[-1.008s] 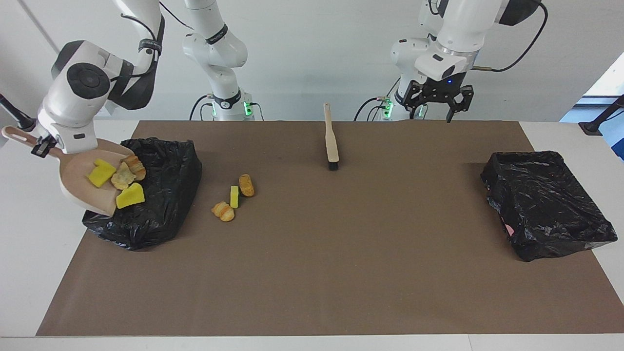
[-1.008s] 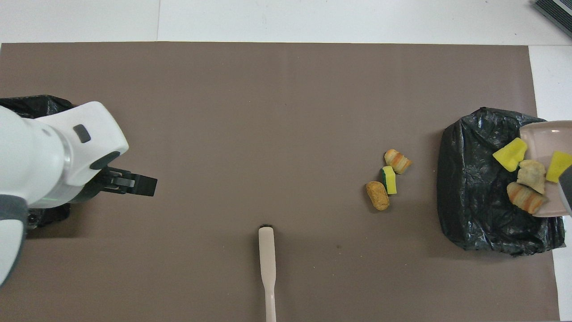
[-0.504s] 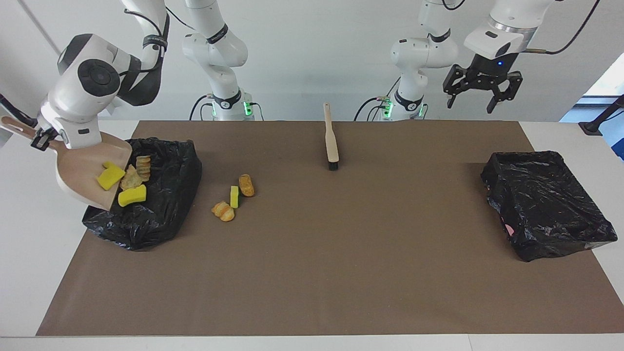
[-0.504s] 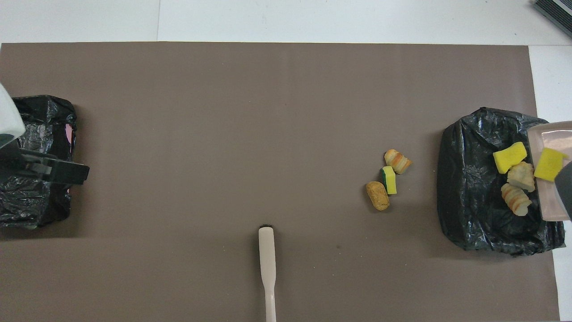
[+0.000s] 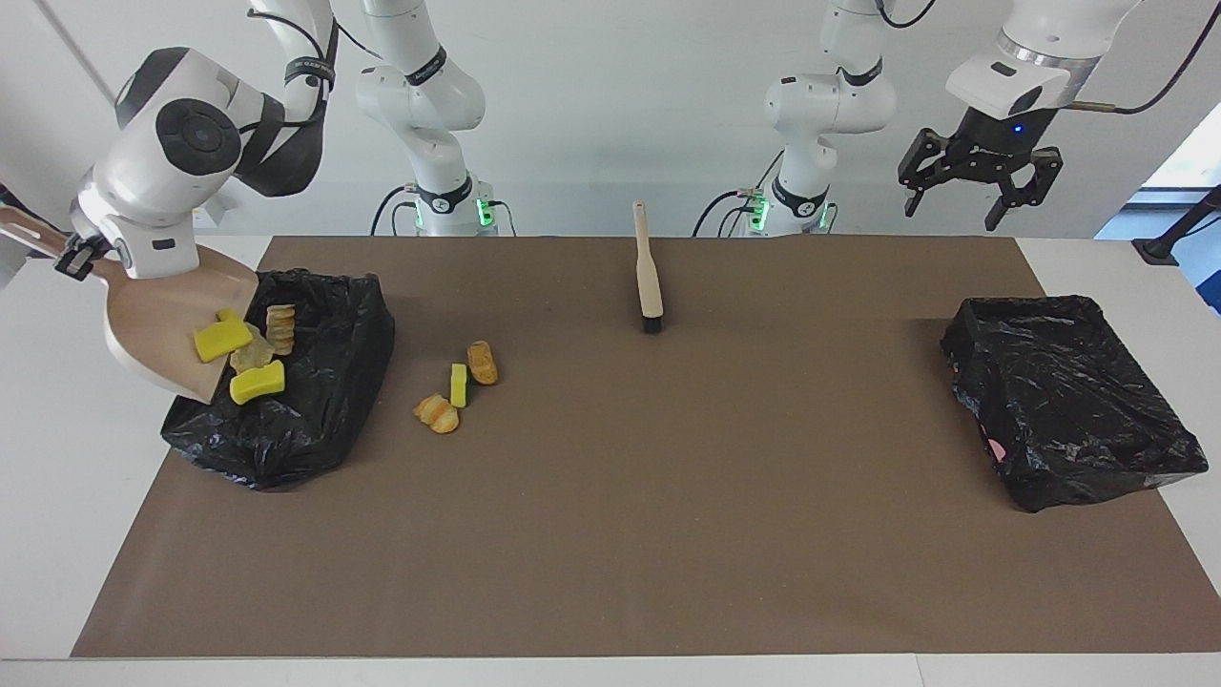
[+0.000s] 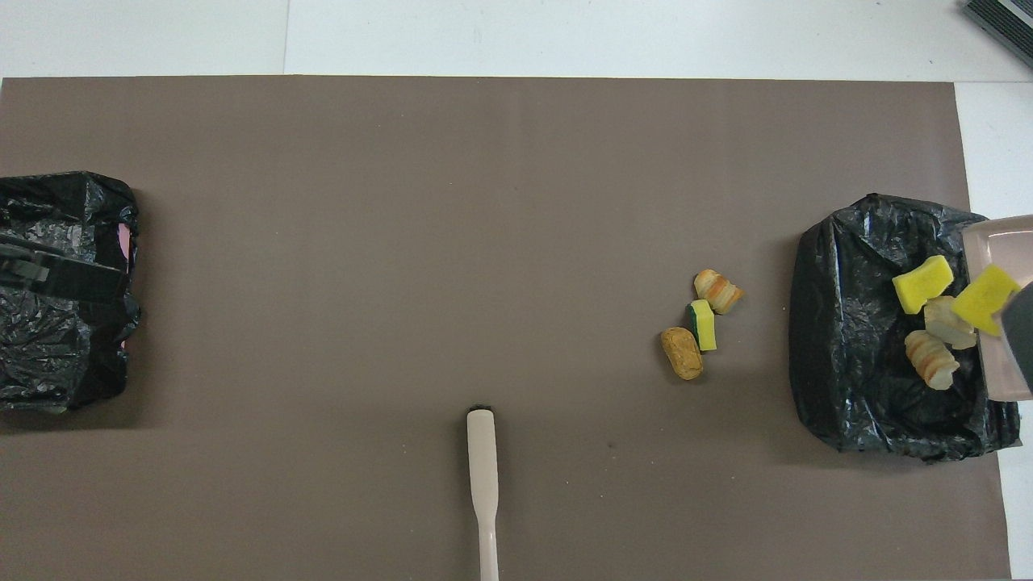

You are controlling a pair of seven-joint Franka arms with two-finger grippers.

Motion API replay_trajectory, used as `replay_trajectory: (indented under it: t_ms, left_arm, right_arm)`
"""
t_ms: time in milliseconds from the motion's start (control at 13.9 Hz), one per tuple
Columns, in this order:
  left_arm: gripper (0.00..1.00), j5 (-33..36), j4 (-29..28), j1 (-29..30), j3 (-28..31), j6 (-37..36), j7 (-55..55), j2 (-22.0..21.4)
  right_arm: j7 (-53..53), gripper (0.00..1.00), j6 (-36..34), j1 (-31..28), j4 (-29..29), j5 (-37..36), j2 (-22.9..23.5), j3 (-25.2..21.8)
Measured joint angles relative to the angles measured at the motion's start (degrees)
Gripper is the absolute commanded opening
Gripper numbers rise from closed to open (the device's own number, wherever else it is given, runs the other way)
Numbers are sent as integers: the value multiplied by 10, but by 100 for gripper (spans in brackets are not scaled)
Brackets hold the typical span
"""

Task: Sweep and dump trash in bin
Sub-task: 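Tip the dustpan into the bag while the left gripper drops the brush, then carry the emptied dustpan with the right gripper toward the remaining debris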

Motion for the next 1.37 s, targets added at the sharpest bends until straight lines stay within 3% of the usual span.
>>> replay_trajectory:
  t_ms: [504,720,1008,1368]
  left_arm:
    - [100,-12,43,0,6,-5,-39,32]
    - [100,-12,47,1,7,-10,-45,32]
    - [100,-6,47,3,13,-12,-45,32]
    - [100,-5,47,3,14,-16,-45,32]
  right_arm:
    - [-6,0,-4,13,1,-13,0,4]
    - [-25,0,-35,13,20,-13,-13,9]
    - [-40,0,-97,14,52,-1,-45,49]
    - [-1,0,-155,15,81,126,-48,78]
